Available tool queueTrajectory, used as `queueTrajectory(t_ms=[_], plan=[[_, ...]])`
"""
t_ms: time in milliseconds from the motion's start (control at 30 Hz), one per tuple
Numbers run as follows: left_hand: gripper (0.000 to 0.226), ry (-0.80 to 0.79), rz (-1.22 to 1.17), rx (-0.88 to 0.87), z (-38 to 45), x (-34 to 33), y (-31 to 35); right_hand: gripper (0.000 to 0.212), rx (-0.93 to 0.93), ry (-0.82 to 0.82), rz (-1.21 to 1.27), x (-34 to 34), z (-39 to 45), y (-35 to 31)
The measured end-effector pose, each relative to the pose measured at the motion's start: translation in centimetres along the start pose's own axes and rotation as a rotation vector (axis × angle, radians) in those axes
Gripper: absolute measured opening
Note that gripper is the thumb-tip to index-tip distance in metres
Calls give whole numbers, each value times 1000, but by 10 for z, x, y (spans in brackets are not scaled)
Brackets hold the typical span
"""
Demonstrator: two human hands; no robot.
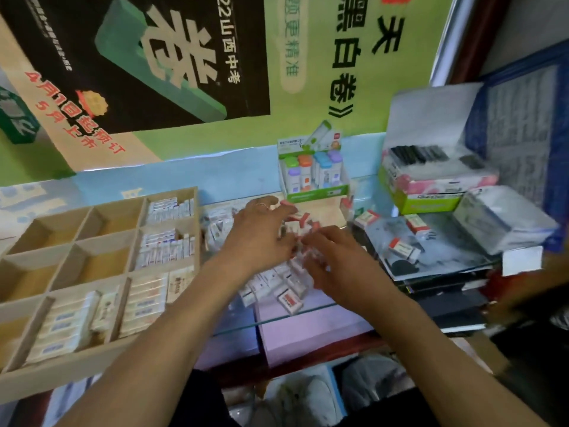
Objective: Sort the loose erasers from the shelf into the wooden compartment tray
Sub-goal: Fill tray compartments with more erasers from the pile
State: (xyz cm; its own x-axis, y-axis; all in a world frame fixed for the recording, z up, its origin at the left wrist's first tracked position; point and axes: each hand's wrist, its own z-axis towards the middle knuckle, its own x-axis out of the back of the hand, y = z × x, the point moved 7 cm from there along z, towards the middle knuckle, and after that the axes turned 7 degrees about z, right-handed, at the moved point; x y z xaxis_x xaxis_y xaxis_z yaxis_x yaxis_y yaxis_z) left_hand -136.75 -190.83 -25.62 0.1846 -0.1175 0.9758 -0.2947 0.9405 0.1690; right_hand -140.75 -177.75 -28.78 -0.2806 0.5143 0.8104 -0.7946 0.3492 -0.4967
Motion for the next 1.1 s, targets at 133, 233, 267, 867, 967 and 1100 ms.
queueTrajectory(t_ms=[133, 233, 267, 867, 967, 1100], plan=[[60, -114, 132, -28, 30, -26, 19, 38, -108, 107, -40, 9, -2, 42], [52, -106, 223, -63, 35, -41, 28, 40, -187, 160, 8, 17, -4, 65], [49, -63, 233, -85, 34, -40, 30, 39, -194, 186, 18, 20, -3, 69], [47, 94, 78, -163, 0, -38, 47, 66, -172, 1, -96, 7, -12, 67], [45, 173, 130, -79, -10, -35, 41, 69, -243, 41, -127, 15, -8, 84], [46, 246, 182, 92, -26, -30, 34, 70, -238, 54, -105, 15, -11, 74]])
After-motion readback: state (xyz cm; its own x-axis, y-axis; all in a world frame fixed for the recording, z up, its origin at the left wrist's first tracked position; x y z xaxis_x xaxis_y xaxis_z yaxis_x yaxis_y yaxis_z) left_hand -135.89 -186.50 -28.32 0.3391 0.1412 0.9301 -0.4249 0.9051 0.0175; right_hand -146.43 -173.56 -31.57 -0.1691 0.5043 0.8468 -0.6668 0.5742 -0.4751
